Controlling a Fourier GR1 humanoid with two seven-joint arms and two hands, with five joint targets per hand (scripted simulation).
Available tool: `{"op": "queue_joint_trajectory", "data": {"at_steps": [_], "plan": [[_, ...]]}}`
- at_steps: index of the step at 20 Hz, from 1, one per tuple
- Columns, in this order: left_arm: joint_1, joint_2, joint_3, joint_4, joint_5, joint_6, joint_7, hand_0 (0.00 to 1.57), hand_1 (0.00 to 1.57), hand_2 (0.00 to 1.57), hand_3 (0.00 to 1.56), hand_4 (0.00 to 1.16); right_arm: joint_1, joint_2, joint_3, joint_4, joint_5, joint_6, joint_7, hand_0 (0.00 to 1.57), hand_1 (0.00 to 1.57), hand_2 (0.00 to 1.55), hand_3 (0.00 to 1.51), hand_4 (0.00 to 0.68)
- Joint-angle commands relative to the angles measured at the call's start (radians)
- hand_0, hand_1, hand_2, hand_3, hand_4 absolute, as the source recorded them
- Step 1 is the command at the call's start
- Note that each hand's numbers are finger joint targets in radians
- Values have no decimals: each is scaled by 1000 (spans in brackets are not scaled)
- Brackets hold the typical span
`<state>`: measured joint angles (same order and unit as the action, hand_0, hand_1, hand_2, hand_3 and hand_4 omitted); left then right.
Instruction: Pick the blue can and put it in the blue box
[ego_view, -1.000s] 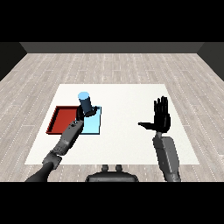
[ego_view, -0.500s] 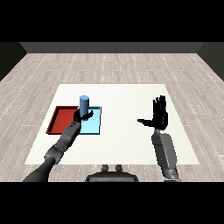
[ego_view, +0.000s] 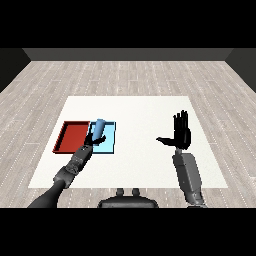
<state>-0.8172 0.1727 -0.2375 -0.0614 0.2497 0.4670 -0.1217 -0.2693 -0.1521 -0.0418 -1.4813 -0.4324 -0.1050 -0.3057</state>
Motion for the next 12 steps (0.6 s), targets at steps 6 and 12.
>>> {"op": "queue_joint_trajectory", "data": {"at_steps": [6,12], "plan": [[3,-3,-62,59,-90,98,1,0,0,0,0,0,-33,11,-19,24,-35,41,-13,0,0,0,0,0],[9,0,55,-41,11,206,-145,0,0,0,0,0,-29,-15,-40,18,-46,67,-7,0,0,0,0,0]]}}
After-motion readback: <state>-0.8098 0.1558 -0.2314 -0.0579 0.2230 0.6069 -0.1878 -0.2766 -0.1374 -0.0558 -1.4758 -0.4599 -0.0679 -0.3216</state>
